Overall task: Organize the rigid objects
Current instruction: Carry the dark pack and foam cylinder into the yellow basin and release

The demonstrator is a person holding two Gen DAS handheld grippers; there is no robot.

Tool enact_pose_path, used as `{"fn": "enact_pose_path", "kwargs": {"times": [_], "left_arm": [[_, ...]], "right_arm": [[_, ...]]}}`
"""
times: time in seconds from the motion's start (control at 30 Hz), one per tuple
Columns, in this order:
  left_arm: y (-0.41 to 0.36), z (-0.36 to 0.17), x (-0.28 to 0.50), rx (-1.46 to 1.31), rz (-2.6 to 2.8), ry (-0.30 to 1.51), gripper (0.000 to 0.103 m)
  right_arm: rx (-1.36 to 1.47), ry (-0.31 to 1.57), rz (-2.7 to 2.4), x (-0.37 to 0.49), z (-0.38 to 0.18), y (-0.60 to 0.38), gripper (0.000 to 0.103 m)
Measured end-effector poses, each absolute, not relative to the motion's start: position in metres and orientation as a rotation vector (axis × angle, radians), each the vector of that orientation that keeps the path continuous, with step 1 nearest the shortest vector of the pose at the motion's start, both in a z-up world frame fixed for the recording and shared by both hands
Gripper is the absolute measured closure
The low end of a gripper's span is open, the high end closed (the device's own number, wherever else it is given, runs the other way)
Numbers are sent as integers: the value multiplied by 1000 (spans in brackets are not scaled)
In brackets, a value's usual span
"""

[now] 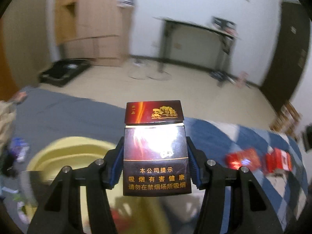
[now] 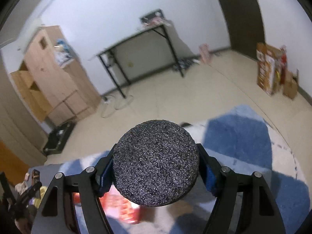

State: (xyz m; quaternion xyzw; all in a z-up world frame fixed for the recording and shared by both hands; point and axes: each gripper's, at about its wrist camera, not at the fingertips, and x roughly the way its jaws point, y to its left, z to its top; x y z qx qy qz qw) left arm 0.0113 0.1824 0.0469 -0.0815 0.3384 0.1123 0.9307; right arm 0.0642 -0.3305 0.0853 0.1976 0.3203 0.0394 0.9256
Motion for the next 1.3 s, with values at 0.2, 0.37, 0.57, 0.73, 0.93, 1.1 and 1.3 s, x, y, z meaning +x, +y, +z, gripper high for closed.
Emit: {"fn": "enact_pose_path", "kwargs": {"times": [0.2, 0.37, 0.57, 0.73, 0.93, 1.1, 1.3], "left_arm": [[240, 46, -22, -218, 347, 701, 45], [270, 12, -24, -340, 232, 765, 45], [282, -17, -14, -397, 194, 843, 45], [279, -16, -15, -393, 186, 842, 45], [278, -25, -4, -372, 205, 885, 45], [278, -17, -7, -406, 196, 831, 28], [279, 10, -30, -407, 239, 747, 0]], "right_arm": [[309, 647, 419, 39, 112, -239, 29], [127, 748, 672, 16, 100, -121, 29], [-169, 870, 908, -11, 71, 31, 30], [-369, 903, 908, -20, 44, 87, 30], [-450, 899, 969, -18, 20, 137, 31], [-486, 917, 1022, -20, 6, 144, 31], [-483, 884, 1052, -27, 9, 138, 8]]}}
